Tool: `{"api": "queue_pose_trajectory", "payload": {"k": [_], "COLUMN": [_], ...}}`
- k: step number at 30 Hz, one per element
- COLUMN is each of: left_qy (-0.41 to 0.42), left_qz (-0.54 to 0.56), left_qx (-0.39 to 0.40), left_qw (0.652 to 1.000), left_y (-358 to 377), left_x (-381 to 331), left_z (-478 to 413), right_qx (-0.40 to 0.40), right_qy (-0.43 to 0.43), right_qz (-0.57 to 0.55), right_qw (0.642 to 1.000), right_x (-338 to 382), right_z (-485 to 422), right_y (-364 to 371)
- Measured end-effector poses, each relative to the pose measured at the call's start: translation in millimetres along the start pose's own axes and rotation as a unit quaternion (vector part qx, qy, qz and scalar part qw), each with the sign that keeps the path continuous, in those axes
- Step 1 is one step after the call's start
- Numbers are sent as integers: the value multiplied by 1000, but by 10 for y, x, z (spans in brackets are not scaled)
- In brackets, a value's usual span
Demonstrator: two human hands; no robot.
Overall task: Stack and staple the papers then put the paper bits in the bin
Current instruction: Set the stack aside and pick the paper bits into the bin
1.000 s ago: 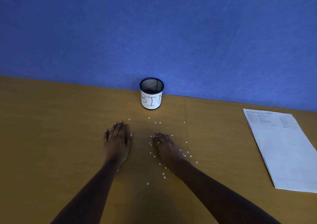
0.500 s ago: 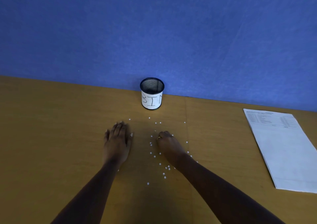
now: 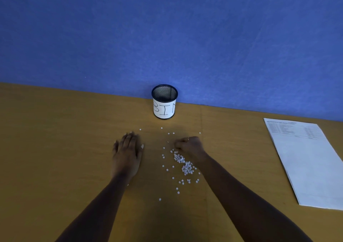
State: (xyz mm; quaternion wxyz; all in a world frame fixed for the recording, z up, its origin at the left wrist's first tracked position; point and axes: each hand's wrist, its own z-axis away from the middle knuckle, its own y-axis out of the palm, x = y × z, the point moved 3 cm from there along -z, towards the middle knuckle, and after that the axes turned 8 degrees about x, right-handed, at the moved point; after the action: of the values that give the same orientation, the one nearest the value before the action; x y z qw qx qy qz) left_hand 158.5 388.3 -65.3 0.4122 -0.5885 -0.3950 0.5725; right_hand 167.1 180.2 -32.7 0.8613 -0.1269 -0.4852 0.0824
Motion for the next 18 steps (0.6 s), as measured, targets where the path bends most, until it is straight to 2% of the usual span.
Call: {"api": "queue_pose_trajectory", "payload": {"k": [3, 7, 10, 14, 16, 18], "left_qy": [3, 6, 8, 2, 3, 1], "left_qz": [-6, -3, -2, -10, -17, -20], "left_qx": [-2, 9, 4, -4, -6, 0], "left_qw": [1000, 1000, 1000, 1000, 1000, 1000], "left_y": [-16, -3, -7, -13, -3, 10], "left_x": [-3, 1, 5, 11, 7, 14], "left_z": [5, 5, 5, -1, -5, -14], "right_qx": [43, 71, 74, 39, 12, 20], "right_qy": [34, -29, -69, -86, -84, -85], "right_qz": [-128, -295, -359, -331, -253, -153], "right_qw": [990, 952, 928, 939, 964, 984], "right_x": [172, 648, 988, 1309, 1385, 1439], "right_z": [-49, -83, -158, -315, -423, -501], "right_y": [-15, -78, -144, -169, -174, -167]}}
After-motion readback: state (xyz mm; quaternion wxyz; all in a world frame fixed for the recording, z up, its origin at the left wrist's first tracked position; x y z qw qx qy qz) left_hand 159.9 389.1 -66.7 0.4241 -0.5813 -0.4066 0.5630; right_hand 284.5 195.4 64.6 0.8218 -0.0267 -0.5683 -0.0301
